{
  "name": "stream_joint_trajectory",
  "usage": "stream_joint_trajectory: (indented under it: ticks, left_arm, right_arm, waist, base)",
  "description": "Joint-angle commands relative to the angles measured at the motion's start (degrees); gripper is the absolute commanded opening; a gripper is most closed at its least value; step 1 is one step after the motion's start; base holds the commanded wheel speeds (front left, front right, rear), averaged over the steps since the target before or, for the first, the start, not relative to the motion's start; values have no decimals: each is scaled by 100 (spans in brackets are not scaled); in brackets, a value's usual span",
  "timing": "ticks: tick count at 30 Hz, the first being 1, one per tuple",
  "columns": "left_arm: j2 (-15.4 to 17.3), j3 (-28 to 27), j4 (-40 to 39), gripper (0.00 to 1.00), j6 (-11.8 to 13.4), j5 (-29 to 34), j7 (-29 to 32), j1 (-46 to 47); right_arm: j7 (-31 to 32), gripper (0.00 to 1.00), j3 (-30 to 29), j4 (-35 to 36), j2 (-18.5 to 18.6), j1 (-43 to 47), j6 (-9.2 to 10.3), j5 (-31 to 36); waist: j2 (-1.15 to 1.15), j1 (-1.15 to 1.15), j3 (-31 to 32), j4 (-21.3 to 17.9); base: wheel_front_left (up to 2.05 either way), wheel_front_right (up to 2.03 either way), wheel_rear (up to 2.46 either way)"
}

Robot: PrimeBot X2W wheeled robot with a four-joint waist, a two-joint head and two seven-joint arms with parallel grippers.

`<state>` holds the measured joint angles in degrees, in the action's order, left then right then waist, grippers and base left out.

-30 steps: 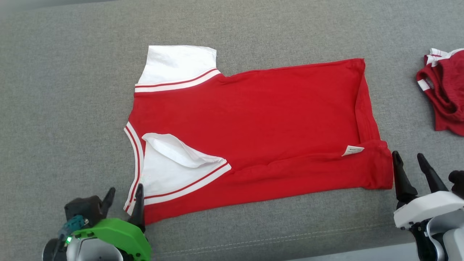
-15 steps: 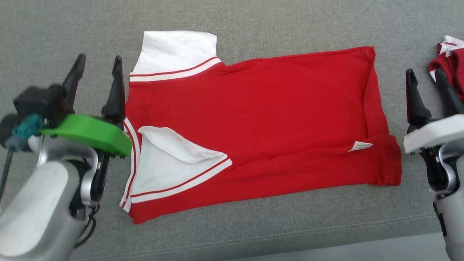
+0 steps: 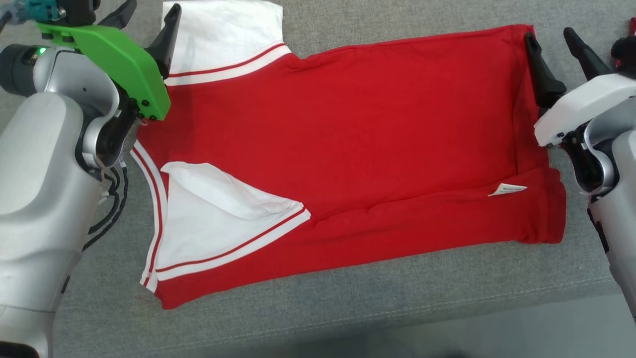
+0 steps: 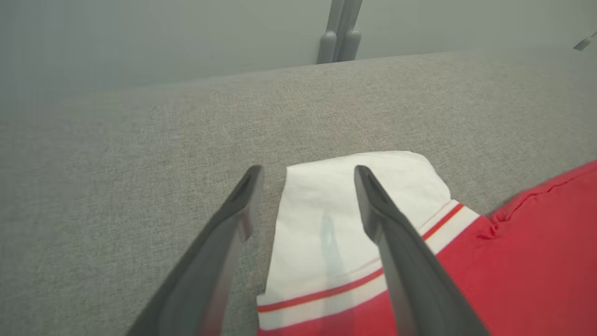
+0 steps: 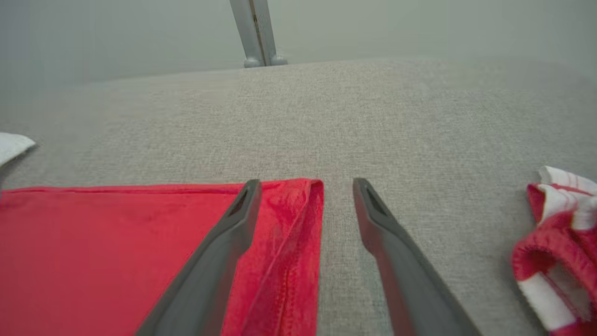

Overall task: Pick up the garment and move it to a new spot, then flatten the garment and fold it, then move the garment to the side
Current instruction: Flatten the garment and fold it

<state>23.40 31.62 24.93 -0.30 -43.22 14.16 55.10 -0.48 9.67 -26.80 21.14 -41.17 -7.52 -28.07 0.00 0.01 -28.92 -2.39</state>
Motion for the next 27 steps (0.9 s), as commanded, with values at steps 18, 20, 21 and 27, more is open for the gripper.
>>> stream_joint_trajectory:
  ticks: [18,20,21,27]
  left_arm:
    - [-443,88,1993,54,-676,-553,85,1049]
    - [-462,106,2035,0,-699,-597,18,1100]
    - [-456,124,2047,0,-708,-615,-13,1122]
    - [-370,274,1757,0,-723,-817,-201,1108]
  right_arm:
    - [11,50,1403,-961,271,-1072,7,-1056]
    - [-72,0,1508,-995,304,-1119,7,-1166]
    - [-89,0,1570,-1020,325,-1134,7,-1213]
    - [-386,0,1805,-939,491,-1159,8,-1437]
  waist:
    - [0,-1,-528,-143]
    - [0,-1,-535,-134]
    - [0,-1,-532,-129]
    - [0,-1,-472,-92]
  base:
    - [0,0,0]
    - [0,0,0]
    - [0,0,0]
    - [0,0,0]
